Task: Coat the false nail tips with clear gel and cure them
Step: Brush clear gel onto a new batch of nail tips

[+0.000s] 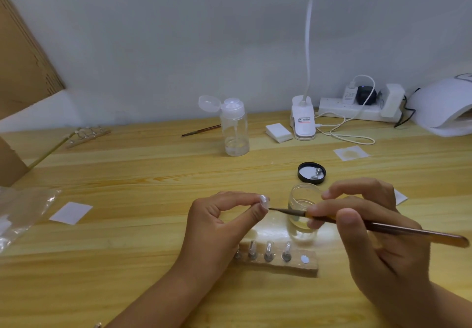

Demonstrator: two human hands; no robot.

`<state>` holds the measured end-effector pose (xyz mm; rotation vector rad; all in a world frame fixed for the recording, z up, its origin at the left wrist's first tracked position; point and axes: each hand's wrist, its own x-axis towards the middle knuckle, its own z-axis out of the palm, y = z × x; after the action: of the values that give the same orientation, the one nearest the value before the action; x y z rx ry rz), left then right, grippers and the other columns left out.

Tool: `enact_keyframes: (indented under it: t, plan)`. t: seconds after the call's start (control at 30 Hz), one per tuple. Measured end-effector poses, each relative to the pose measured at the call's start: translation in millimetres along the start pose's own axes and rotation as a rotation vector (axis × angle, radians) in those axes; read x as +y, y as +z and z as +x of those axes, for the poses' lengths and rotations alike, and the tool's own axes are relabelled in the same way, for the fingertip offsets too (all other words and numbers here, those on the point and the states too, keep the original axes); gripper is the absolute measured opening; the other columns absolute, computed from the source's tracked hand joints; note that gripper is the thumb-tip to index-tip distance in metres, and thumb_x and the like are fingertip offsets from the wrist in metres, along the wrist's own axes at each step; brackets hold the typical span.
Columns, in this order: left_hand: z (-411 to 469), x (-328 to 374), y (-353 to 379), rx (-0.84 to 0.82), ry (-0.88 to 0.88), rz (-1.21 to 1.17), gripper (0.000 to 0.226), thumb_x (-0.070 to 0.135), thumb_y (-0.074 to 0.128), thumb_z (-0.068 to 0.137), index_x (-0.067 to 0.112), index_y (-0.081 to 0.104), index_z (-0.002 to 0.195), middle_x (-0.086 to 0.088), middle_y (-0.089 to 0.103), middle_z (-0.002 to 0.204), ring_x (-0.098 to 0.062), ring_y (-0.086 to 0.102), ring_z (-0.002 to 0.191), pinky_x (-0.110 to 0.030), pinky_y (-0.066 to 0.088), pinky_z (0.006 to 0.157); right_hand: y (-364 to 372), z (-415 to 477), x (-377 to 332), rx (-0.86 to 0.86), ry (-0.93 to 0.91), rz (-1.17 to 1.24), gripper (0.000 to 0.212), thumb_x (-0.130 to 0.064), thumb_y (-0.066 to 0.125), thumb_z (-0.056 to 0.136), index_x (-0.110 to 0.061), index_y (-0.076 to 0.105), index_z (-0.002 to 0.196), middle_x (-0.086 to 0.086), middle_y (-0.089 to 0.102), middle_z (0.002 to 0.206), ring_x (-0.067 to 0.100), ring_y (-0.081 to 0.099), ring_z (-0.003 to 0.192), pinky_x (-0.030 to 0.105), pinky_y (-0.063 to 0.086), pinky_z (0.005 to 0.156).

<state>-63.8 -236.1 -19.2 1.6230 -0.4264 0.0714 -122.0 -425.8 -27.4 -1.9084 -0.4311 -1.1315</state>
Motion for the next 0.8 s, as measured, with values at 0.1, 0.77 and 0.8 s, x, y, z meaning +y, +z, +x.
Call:
enact_keyframes:
  t: [0.1,0.77,0.8]
  plan:
    - [0.0,0.3,0.0,0.005,-0.006,-0.001,0.013,0.028,0.079,0.070,0.021,0.082,0.081,0.009,0.077,0.085,-0.003,0.071,0.090,-0.006,0.045,0.077,2.5,0.7,1.1,-0.010,0.035,-0.028,0.032,-0.044,0.041,0.104,-0.029,0.068,0.096,-0.019,0.071,0.089,0.012,0.060,0.099,0.034,0.036,0.090]
    - [0.3,1.7,0.4,0.010,-0.028,0.004,0.013,0.032,0.079,0.071,0.025,0.081,0.082,0.011,0.077,0.087,-0.002,0.071,0.092,-0.007,0.046,0.079,1.3,-1.7,-1.4,-0.031,0.017,0.023,0.034,-0.043,0.041,0.104,-0.029,0.069,0.093,-0.020,0.071,0.080,0.010,0.061,0.096,0.031,0.035,0.088]
    - [0.1,1.8,0.6,0.012,-0.029,0.003,0.013,0.032,0.079,0.070,0.025,0.081,0.081,0.011,0.077,0.087,-0.002,0.071,0.092,-0.007,0.046,0.079,1.1,-1.6,-1.3,-0.024,0.019,0.026,0.034,-0.043,0.041,0.105,-0.028,0.069,0.093,-0.019,0.071,0.080,0.011,0.060,0.097,0.033,0.036,0.088]
